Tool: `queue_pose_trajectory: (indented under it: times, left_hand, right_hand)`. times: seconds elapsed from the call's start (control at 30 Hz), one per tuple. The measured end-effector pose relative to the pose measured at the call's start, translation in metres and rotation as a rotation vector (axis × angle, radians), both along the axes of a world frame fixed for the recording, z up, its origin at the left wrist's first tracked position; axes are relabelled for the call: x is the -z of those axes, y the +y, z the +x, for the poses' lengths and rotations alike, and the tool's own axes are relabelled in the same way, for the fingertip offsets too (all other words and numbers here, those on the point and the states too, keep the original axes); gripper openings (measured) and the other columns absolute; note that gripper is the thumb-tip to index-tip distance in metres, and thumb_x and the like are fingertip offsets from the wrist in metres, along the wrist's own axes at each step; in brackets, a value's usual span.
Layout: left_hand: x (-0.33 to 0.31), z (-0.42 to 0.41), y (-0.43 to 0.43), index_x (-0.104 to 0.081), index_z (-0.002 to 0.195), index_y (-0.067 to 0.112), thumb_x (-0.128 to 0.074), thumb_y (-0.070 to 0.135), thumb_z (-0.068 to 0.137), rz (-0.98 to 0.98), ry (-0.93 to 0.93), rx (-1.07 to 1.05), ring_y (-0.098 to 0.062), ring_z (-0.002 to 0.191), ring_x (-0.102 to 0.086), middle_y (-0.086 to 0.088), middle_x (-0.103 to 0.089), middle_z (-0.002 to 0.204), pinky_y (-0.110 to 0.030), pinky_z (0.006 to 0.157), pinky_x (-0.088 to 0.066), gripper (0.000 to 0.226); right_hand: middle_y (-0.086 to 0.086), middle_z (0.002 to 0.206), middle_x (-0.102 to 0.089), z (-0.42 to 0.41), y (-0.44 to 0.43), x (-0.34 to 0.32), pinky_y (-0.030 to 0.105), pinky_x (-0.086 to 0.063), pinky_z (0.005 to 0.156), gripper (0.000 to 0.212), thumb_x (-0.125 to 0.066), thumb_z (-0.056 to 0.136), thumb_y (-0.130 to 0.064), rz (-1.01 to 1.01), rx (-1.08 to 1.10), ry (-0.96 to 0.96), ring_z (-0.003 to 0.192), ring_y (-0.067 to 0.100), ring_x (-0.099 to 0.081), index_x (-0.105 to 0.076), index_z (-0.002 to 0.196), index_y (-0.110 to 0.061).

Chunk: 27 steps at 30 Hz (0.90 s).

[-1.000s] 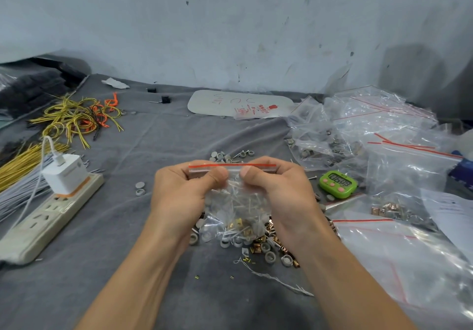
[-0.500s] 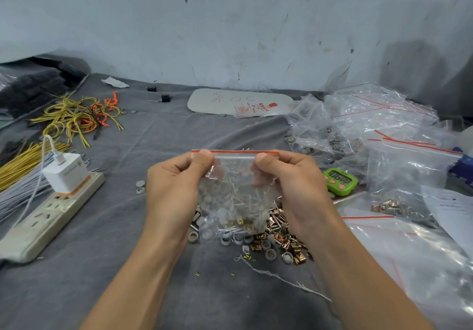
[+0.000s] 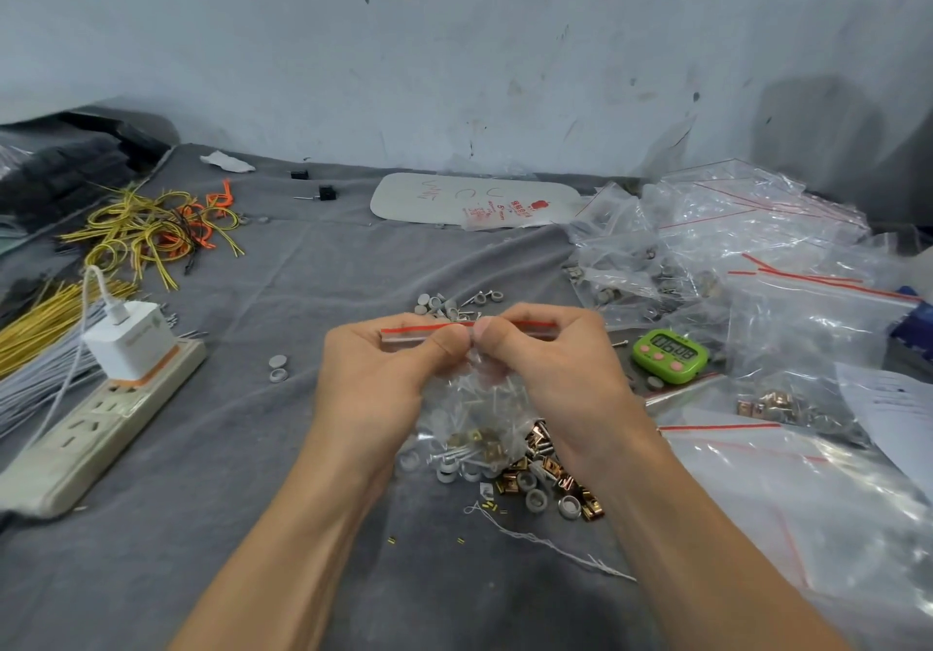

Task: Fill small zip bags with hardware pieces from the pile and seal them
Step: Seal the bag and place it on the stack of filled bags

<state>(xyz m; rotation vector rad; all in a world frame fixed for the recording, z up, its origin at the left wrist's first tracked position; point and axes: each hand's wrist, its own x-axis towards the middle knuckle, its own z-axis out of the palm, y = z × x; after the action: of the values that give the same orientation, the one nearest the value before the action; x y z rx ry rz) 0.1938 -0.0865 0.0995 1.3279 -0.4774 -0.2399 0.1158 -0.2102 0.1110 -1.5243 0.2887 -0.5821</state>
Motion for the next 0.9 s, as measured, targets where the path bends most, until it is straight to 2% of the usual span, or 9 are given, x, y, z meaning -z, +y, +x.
queue_pose_trajectory:
  times: [0.17, 0.37, 0.47, 0.53, 0.6, 0.67, 0.77, 0.83, 0.9]
  left_hand:
    - [0.000, -0.001, -0.002, -0.080, 0.073, 0.011, -0.079, 0.006, 0.080, -0.008, -0.023, -0.010, -0.015, 0.062, -0.067, -0.013, -0.074, 0.070, -0.022, 0.061, -0.053, 0.009]
    - [-0.002, 0.009, 0.007, -0.082, 0.075, 0.012, -0.064, 0.027, 0.097, 0.036, 0.142, -0.064, -0.017, 0.069, -0.072, -0.013, -0.077, 0.079, -0.021, 0.059, -0.055, 0.031]
    - [-0.003, 0.011, 0.008, -0.083, 0.071, 0.019, -0.059, 0.023, 0.101, 0.030, 0.103, -0.105, -0.012, 0.069, -0.073, -0.011, -0.077, 0.077, -0.019, 0.061, -0.055, 0.038]
    - [-0.006, 0.009, 0.006, -0.081, 0.065, 0.019, -0.059, 0.020, 0.101, -0.002, 0.072, -0.142, -0.010, 0.064, -0.070, -0.007, -0.076, 0.069, -0.019, 0.062, -0.054, 0.042]
    - [-0.010, 0.008, 0.004, -0.078, 0.058, 0.017, -0.057, 0.019, 0.102, -0.097, 0.129, -0.147, -0.010, 0.055, -0.066, -0.004, -0.071, 0.060, -0.019, 0.057, -0.053, 0.048]
    - [-0.017, 0.007, 0.005, -0.076, 0.055, 0.016, -0.056, 0.021, 0.103, -0.224, 0.242, -0.098, -0.009, 0.051, -0.066, -0.002, -0.070, 0.058, -0.019, 0.051, -0.053, 0.052]
    - [-0.024, 0.011, 0.010, -0.080, 0.067, 0.016, -0.059, 0.033, 0.098, -0.194, 0.318, -0.029, -0.011, 0.068, -0.074, -0.004, -0.077, 0.076, -0.021, 0.056, -0.055, 0.041]
    - [-0.023, 0.012, 0.014, -0.078, 0.100, 0.017, -0.062, 0.048, 0.087, -0.030, 0.307, 0.106, -0.016, 0.089, -0.077, -0.004, -0.079, 0.098, -0.028, 0.071, -0.056, 0.037]
    - [-0.018, 0.008, 0.017, -0.070, 0.118, 0.022, -0.069, 0.045, 0.083, 0.240, 0.197, 0.268, -0.015, 0.097, -0.075, 0.000, -0.078, 0.106, -0.028, 0.077, -0.053, 0.043]
  right_hand:
    - [0.000, 0.060, -0.068, 0.002, -0.002, 0.002, 0.018, -0.050, 0.057, 0.025, -0.075, 0.087, -0.003, -0.019, 0.013, -0.017, 0.056, 0.007, -0.061, -0.078, 0.066, -0.016]
    - [0.010, 0.070, -0.075, -0.004, -0.012, 0.001, 0.036, -0.056, 0.080, 0.040, -0.061, 0.101, -0.014, 0.193, -0.036, 0.081, 0.061, 0.019, -0.073, -0.080, 0.065, -0.017]
    - [0.006, 0.070, -0.074, -0.004, -0.013, 0.001, 0.026, -0.057, 0.071, 0.041, -0.062, 0.101, -0.018, 0.149, -0.006, 0.062, 0.057, 0.018, -0.071, -0.079, 0.063, -0.016]
    - [0.009, 0.076, -0.076, -0.006, -0.016, 0.000, 0.030, -0.059, 0.076, 0.034, -0.067, 0.095, -0.033, 0.162, -0.047, 0.043, 0.066, 0.020, -0.074, -0.081, 0.069, -0.016]
    - [0.005, 0.094, -0.080, -0.010, -0.018, 0.002, 0.041, -0.056, 0.093, 0.029, -0.072, 0.087, -0.049, 0.136, -0.195, 0.105, 0.090, 0.021, -0.076, -0.083, 0.088, -0.021]
    - [-0.003, 0.107, -0.079, -0.013, -0.015, 0.009, 0.036, -0.051, 0.101, 0.023, -0.075, 0.086, -0.040, -0.088, -0.366, 0.286, 0.106, 0.024, -0.073, -0.078, 0.107, -0.030]
    - [-0.001, 0.087, -0.080, -0.011, -0.007, 0.015, 0.024, -0.054, 0.074, 0.022, -0.063, 0.098, -0.009, -0.185, -0.254, 0.320, 0.080, 0.020, -0.074, -0.081, 0.091, -0.020]
    - [0.007, 0.077, -0.075, -0.014, -0.007, 0.011, 0.022, -0.050, 0.056, 0.036, -0.055, 0.102, -0.002, 0.015, -0.204, 0.227, 0.062, 0.019, -0.067, -0.081, 0.080, -0.014]
    - [0.013, 0.075, -0.072, -0.018, -0.010, 0.003, 0.026, -0.050, 0.047, 0.037, -0.053, 0.102, -0.002, 0.250, -0.175, 0.144, 0.054, 0.022, -0.062, -0.079, 0.077, -0.012]
